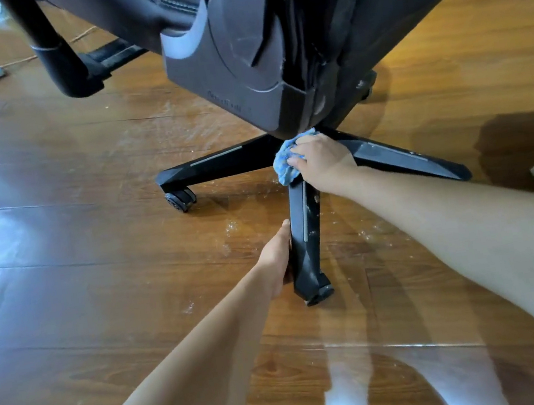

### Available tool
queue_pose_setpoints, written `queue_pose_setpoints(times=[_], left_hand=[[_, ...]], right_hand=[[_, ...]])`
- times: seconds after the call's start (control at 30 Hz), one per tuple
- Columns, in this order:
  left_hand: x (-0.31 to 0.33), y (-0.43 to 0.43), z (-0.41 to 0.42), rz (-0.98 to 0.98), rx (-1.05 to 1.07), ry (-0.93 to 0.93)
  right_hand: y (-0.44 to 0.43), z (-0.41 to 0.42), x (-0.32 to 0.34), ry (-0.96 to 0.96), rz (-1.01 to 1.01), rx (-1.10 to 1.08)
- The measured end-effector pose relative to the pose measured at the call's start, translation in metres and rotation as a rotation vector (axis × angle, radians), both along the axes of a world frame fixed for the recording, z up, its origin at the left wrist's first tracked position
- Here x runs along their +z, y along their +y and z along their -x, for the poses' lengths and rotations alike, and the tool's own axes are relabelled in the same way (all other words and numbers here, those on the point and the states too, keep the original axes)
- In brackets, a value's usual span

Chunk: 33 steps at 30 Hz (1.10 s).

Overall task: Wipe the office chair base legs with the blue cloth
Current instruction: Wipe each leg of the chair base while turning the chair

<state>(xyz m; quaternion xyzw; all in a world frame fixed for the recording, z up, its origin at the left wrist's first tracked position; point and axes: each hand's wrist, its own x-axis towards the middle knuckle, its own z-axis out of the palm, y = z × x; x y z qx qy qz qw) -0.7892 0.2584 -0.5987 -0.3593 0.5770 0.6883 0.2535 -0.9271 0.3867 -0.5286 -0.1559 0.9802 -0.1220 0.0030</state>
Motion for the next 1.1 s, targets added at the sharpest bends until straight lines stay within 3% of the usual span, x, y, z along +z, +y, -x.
queue_pose_setpoints(times=[0.1, 0.27, 0.4, 0.57, 0.87, 1.0, 1.1], left_hand=[[-0.002, 0.002, 0.006, 0.061, 0.009, 0.023], [-0.017, 0.020, 0.004, 0.036, 0.096, 0.046], [-0.012, 0.021, 0.001, 0.054, 0.092, 0.024], [-0.006, 0.020, -0.002, 0.067, 0.065, 0.009], [-0.007, 0.021, -0.002, 0.071, 0.067, 0.017], [-0.004, 0.021, -0.002, 0.091, 0.051, 0.004], [-0.001, 0.022, -0.005, 0.106, 0.049, 0.013]], right_hand=[[-0.005, -0.033, -0.005, 0.097, -0.143, -0.011], [-0.004, -0.096, -0.028, 0.224, -0.106, 0.058], [-0.003, -0.059, -0.029, 0.085, -0.047, 0.117], [-0.004, 0.004, -0.018, 0.030, -0.055, 0.040], [0.026, -0.064, -0.035, 0.115, 0.067, 0.212], [0.014, -0.033, -0.028, 0.055, 0.030, 0.209], [0.002, -0.002, -0.017, -0.005, 0.047, 0.068]])
